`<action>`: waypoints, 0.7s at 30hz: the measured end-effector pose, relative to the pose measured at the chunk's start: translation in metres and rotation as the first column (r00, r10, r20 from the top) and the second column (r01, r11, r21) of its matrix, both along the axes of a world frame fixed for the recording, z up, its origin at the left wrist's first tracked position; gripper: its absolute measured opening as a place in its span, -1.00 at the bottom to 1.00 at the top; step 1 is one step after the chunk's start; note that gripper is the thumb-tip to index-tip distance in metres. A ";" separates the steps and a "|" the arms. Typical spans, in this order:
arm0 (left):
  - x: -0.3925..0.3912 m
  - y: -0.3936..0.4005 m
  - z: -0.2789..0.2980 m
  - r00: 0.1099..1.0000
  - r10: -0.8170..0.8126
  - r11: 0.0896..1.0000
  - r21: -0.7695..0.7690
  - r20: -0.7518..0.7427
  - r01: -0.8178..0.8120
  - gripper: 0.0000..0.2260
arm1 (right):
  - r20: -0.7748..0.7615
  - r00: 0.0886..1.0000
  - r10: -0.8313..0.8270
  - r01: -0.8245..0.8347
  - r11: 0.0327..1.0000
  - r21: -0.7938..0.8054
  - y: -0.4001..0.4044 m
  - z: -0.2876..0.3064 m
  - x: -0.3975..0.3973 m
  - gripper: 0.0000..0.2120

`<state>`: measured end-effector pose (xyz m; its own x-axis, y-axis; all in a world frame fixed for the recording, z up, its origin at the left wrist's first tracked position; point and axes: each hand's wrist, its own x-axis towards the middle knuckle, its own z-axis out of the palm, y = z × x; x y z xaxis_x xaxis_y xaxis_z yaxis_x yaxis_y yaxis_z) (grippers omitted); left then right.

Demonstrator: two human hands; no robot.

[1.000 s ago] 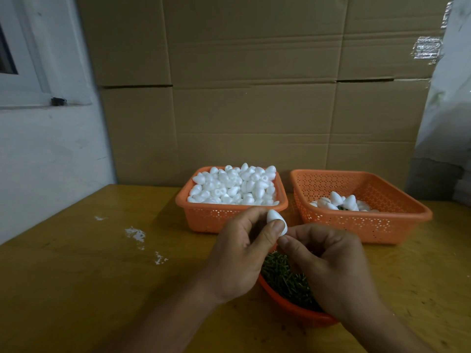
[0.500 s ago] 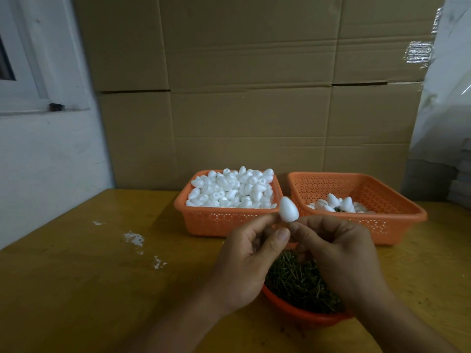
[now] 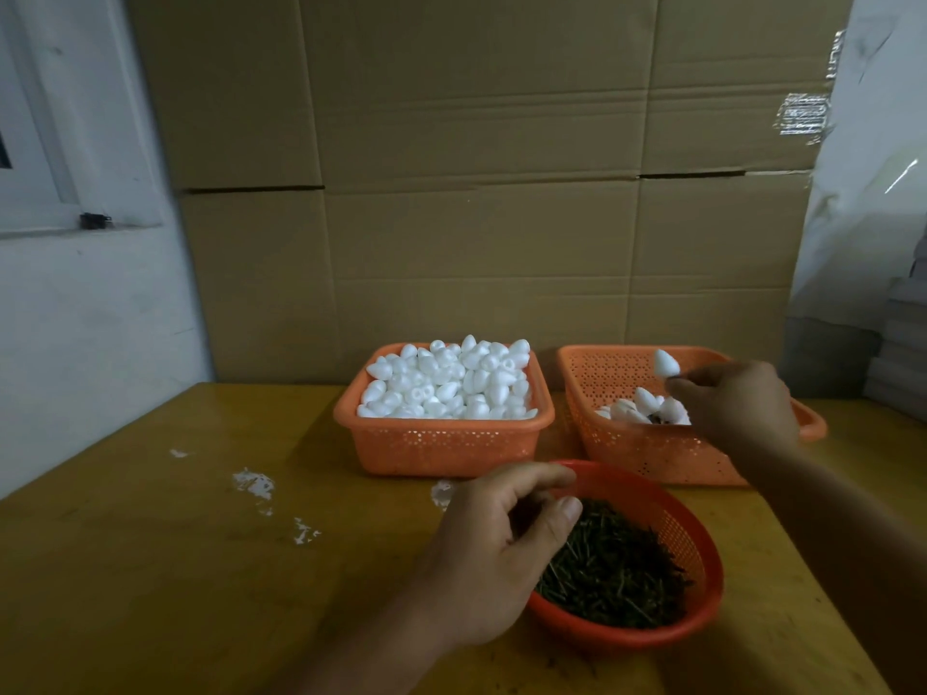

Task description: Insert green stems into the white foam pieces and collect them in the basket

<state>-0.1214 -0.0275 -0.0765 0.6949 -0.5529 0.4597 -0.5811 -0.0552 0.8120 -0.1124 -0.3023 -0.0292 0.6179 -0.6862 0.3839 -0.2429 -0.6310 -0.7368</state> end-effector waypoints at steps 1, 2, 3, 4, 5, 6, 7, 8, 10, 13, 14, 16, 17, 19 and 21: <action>0.000 0.000 0.000 1.000 0.004 1.000 0.006 0.007 -0.004 -0.68 | -0.056 0.998 -0.027 0.026 0.999 -0.018 -0.005 0.001 0.004 -0.78; 0.000 0.000 0.000 1.000 0.007 1.000 0.009 0.012 -0.007 -0.68 | -0.118 0.991 -0.063 0.059 0.998 -0.038 -0.009 0.001 0.008 -0.73; 0.000 0.000 0.000 1.000 0.010 1.000 0.008 0.016 -0.010 -0.67 | -0.170 0.979 -0.108 0.098 0.993 -0.064 -0.012 0.001 0.012 -0.68; 0.000 0.000 0.000 1.000 0.012 1.000 0.008 0.020 -0.012 -0.66 | -0.204 0.967 -0.153 0.137 0.986 -0.091 -0.014 0.000 0.016 -0.62; 0.000 0.000 0.000 1.000 0.014 1.000 0.010 0.025 -0.014 -0.65 | -0.224 0.956 -0.188 0.166 0.980 -0.111 -0.016 -0.001 0.020 -0.57; 0.000 0.000 0.000 0.999 0.015 1.000 0.013 0.029 -0.015 -0.64 | -0.243 0.947 -0.211 0.185 0.975 -0.125 -0.016 -0.001 0.023 -0.53; 0.000 0.000 -0.001 0.999 0.015 1.000 0.015 0.032 -0.015 -0.62 | -0.270 0.935 -0.228 0.197 0.971 -0.137 -0.016 -0.003 0.026 -0.51; 0.001 0.000 -0.001 0.999 0.015 1.000 0.012 0.034 -0.015 -0.62 | -0.301 0.922 -0.242 0.206 0.967 -0.147 -0.016 -0.004 0.029 -0.49; 0.001 0.000 -0.001 0.999 0.016 1.000 0.007 0.035 -0.016 -0.60 | -0.344 0.900 -0.266 0.221 0.961 -0.164 -0.016 -0.005 0.033 -0.49; 0.001 -0.001 -0.001 0.999 0.010 1.000 0.011 0.030 -0.011 -0.60 | -0.370 0.885 -0.283 0.229 0.956 -0.183 -0.017 -0.005 0.036 -0.49; 0.001 0.000 -0.001 1.000 0.008 1.000 0.013 0.030 -0.009 -0.61 | -0.379 0.882 -0.281 0.226 0.957 -0.184 -0.017 -0.005 0.036 -0.50; 0.001 0.000 -0.001 1.000 0.002 1.000 0.011 0.028 -0.002 -0.65 | -0.390 0.878 -0.277 0.219 0.958 -0.187 -0.018 -0.006 0.038 -0.49; 0.001 0.000 -0.001 1.000 0.002 1.000 0.013 0.028 -0.002 -0.65 | -0.398 0.875 -0.274 0.213 0.958 -0.190 -0.019 -0.005 0.039 -0.50; 0.001 -0.001 -0.001 1.000 0.000 1.000 0.016 0.026 -0.001 -0.67 | -0.415 0.871 -0.264 0.200 0.961 -0.192 -0.021 -0.005 0.039 -0.53; 0.001 -0.001 -0.002 1.000 -0.006 1.000 0.006 0.020 0.006 -0.71 | -0.411 0.873 -0.261 0.195 0.961 -0.196 -0.021 -0.003 0.038 -0.56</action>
